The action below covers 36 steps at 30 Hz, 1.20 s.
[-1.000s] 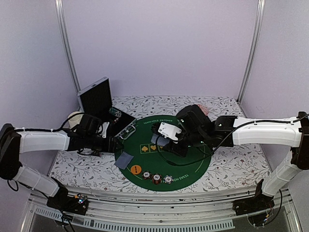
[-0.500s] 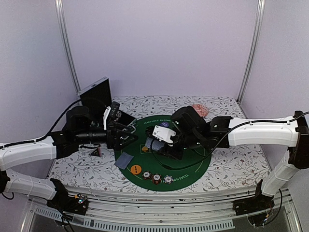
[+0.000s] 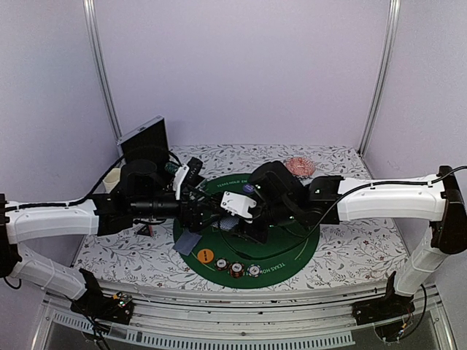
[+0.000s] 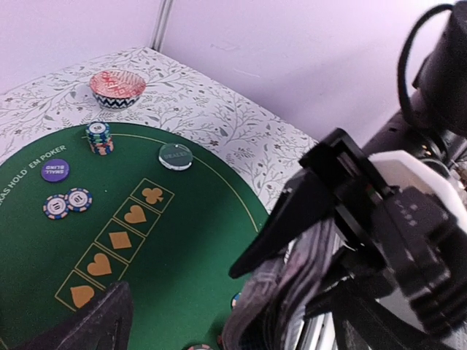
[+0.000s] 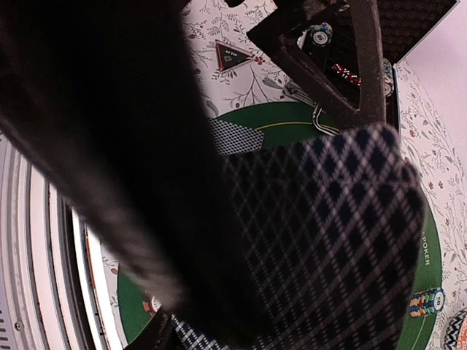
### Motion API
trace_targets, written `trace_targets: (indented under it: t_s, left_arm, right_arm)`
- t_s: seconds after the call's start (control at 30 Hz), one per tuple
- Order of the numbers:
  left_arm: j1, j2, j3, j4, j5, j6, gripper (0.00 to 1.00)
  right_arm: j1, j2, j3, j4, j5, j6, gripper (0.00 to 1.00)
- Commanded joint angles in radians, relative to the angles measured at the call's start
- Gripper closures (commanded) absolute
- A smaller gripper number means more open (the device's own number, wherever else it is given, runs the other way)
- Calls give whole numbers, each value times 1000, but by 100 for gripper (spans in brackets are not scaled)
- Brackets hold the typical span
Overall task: Distribute texas hold em gaming equipment
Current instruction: Pick up the poker card from the face-down deck piles.
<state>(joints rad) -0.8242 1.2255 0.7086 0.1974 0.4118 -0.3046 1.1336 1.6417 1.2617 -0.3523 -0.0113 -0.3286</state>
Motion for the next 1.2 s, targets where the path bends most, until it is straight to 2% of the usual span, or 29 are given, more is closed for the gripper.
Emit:
trace_targets:
  t_s: [0.0, 0.27, 0.43, 0.73, 0.83, 0.97, 1.1, 1.17]
  left_arm:
    - [-14, 26, 44, -28, -157, 6, 6]
    - [-18, 21, 57, -112, -219, 10, 14]
    - [-17, -20, 31, -116, -250, 8, 15]
    - [-16, -28, 35, -146, -233, 19, 15]
    - [-17, -40, 23, -122, -172, 18, 16]
    - [-16, -50, 11, -89, -91, 18, 27]
    - [-15, -57, 10, -103, -101, 17, 44]
    - [-16, -60, 11, -119, -119, 19, 46]
  right_arm:
    - [9, 12, 39, 13, -8, 8, 56]
    - [9, -10, 20, 12, 22, 6, 56]
    - [9, -19, 9, 12, 37, 5, 56]
    - [9, -20, 4, 11, 54, 3, 56]
    - [8, -19, 1, 9, 55, 3, 56]
    - [9, -17, 3, 10, 57, 2, 56]
    - [9, -19, 3, 10, 61, 0, 56]
    - [9, -19, 2, 9, 62, -1, 56]
